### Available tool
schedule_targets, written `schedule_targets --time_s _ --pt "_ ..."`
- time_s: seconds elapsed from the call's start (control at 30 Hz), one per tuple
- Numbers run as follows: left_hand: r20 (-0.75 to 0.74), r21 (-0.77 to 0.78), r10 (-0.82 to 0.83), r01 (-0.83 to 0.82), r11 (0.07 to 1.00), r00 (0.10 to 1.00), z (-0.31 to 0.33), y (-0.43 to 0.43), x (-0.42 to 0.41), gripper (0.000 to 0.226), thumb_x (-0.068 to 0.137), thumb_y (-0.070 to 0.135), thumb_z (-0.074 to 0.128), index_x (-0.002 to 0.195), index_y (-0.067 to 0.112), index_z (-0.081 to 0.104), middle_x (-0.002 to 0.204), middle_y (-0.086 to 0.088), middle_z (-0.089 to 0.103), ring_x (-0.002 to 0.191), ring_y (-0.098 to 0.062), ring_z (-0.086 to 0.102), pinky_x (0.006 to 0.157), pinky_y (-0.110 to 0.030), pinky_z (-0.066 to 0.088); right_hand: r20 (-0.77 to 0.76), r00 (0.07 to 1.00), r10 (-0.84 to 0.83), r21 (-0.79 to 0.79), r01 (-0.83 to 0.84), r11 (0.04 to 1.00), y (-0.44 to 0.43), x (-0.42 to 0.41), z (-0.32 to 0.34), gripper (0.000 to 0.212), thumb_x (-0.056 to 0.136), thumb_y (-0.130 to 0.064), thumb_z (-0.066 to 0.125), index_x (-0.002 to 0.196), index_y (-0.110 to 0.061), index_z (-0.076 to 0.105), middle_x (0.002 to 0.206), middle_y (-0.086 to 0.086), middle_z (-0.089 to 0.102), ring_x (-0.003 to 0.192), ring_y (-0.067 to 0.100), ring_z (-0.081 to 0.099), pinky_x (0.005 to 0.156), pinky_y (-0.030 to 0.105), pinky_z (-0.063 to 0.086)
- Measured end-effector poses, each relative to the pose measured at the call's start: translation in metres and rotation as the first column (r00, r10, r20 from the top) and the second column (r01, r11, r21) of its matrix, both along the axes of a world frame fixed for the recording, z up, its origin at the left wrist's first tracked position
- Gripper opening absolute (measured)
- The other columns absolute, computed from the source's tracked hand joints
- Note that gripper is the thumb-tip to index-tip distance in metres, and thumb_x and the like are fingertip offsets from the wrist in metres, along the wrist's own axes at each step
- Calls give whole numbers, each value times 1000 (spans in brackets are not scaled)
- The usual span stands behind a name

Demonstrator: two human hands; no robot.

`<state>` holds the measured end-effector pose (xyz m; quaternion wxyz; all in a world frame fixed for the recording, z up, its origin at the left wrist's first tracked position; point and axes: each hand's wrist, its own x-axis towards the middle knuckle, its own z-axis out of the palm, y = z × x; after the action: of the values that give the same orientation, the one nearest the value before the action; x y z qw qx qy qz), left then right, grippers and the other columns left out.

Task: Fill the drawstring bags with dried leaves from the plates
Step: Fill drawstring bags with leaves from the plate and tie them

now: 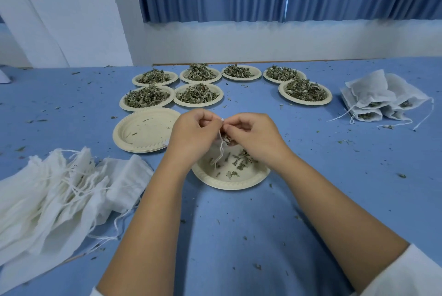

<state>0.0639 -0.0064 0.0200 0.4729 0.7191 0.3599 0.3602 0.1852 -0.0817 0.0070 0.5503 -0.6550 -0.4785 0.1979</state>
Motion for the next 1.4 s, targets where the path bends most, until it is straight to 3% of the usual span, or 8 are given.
schedule_targets --time_s 0.13,0.33,0.43,0.8,0.93,1.07,1.23,1.4 --pt "48 -30 61 -60 998 997 0 2 -1 11 89 12 61 82 16 69 52 11 63 52 -1 58 70 -33 57 -182 980 76 24 -73 997 -7 7 14 25 88 3 57 90 -15 74 88 3 75 71 12 67 75 22 58" --pt "88 -52 88 -84 995 992 -1 5 -1 12 88 9 59 82 15 68 52 10 63 56 -6 59 73 -33 57 143 981 128 -113 -113 987 -13 13 15 20 78 -10 75 92 -23 68 88 -7 62 74 7 56 70 21 49" --pt "86 -38 79 -76 996 993 -2 5 -1 13 88 8 59 80 16 67 52 11 63 52 -1 59 58 -22 54 148 985 87 -73 -76 994 -7 8 9 11 80 -15 78 88 -20 72 77 -7 66 66 5 55 66 17 48" --pt "74 -3 -3 3 1000 997 -2 2 0 12 88 11 61 81 17 68 55 9 65 57 -4 62 64 -25 52 76 994 -83 99 75 992 -1 6 -1 5 81 -14 77 84 -16 73 70 -4 72 59 6 64 61 16 49" --pt "68 31 -40 38 999 997 -4 0 2 13 89 10 61 82 19 67 59 10 65 61 -4 64 75 -31 57 296 945 -138 85 118 989 -1 6 -4 9 81 -20 75 76 -27 72 58 -8 65 51 3 53 56 20 45" --pt "104 40 -42 38 998 994 -5 1 2 14 90 7 59 83 17 66 70 3 64 68 -11 62 79 -37 59 426 905 -19 15 14 1000 -3 5 -4 15 88 -22 63 79 -24 75 54 4 56 49 8 40 55 33 44" --pt "108 90 -48 38 995 993 -2 -1 0 15 90 5 56 83 16 64 70 4 62 63 -8 58 64 -25 53 469 864 181 -230 -78 970 -6 0 2 33 84 -26 47 61 -48 57 45 -10 47 47 9 41 58 39 47" --pt "75 94 -65 58 994 995 -2 -4 2 14 91 4 55 85 14 64 69 4 62 64 -9 58 67 -29 52 462 836 296 -389 -109 915 -10 2 1 16 92 -32 44 90 -35 59 47 -7 59 46 6 54 60 37 52"
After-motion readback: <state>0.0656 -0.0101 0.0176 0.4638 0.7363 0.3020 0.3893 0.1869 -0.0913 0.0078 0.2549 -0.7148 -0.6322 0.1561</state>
